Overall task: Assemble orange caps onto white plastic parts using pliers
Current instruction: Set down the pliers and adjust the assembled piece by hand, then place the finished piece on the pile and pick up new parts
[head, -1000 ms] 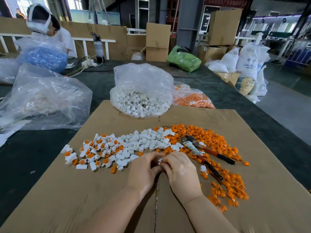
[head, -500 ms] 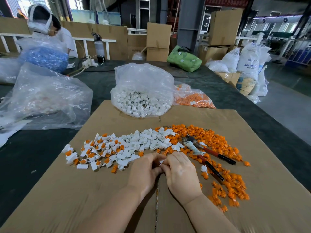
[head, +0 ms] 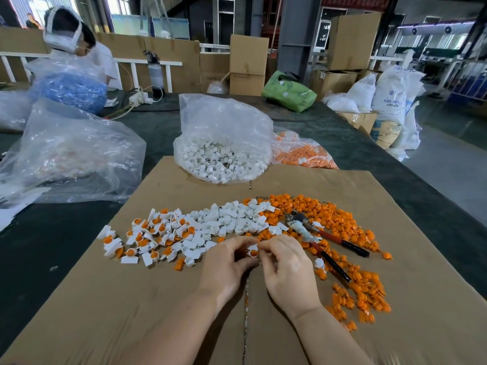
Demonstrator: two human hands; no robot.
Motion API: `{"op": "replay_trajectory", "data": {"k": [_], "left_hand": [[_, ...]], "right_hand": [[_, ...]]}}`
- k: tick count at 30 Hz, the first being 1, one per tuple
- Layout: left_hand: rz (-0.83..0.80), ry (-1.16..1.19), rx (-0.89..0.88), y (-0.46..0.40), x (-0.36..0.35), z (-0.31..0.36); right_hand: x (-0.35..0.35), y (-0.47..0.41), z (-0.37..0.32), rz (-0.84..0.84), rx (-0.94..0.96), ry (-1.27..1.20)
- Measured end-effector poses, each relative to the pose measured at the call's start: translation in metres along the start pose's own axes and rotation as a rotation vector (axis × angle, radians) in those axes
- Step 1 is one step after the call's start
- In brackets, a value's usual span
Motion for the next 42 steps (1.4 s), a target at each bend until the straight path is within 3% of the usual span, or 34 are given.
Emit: {"op": "replay_trajectory", "data": {"k": [6, 13, 16, 20, 24, 27, 30, 35, 39, 42], "left_hand": [[0.016, 0.036, 0.040, 0.001, 0.000, -0.001], [0.170, 0.071, 0.049, -0.001, 0.023, 0.003], [0.283, -0.031, 0.039, -0.017, 0.052, -0.005], [0.412, -0.376, 0.068, -0.034, 0.091, -0.022], [0.408, -0.604, 0.129, -0.037, 0.100, -0.034], [0.407, -0.642, 0.138, -0.034, 0.096, -0.032], [0.435, -0.589, 0.040, -0.033, 0.088, -0.023], [0.247, -0.398, -0.149, -0.031, 0.053, -0.003], [0.084, -0.511, -0.156, -0.033, 0.026, -0.003], [0.008, -0.635, -0.136, -0.034, 0.016, -0.005]], "right_hand": [[0.001, 0.000, 0.001, 0.028, 0.014, 0.024], [0.004, 0.000, 0.001, 0.082, 0.003, 0.028], [0.004, -0.001, 0.001, 0.089, 0.006, 0.030], [0.004, 0.000, 0.000, 0.090, 0.008, 0.035], [0.003, -0.001, 0.000, 0.078, 0.005, 0.031], [0.001, -0.002, 0.001, 0.053, 0.001, 0.044], [-0.003, -0.006, 0.001, 0.030, 0.018, 0.086], [-0.017, -0.016, 0.000, -0.115, 0.017, 0.259], [-0.035, -0.016, 0.002, -0.334, 0.013, 0.384], [-0.037, -0.018, 0.003, -0.373, 0.024, 0.448]]}}
Point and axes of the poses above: each hand's wrist, its own y-axis away from the middle knuckle, its own x-axis out of the back of the hand, z = x × y, the point moved 5 cm from there along -y, towards the middle knuckle, and after that the axes turned 6 degrees about z, right-handed, at the moved point
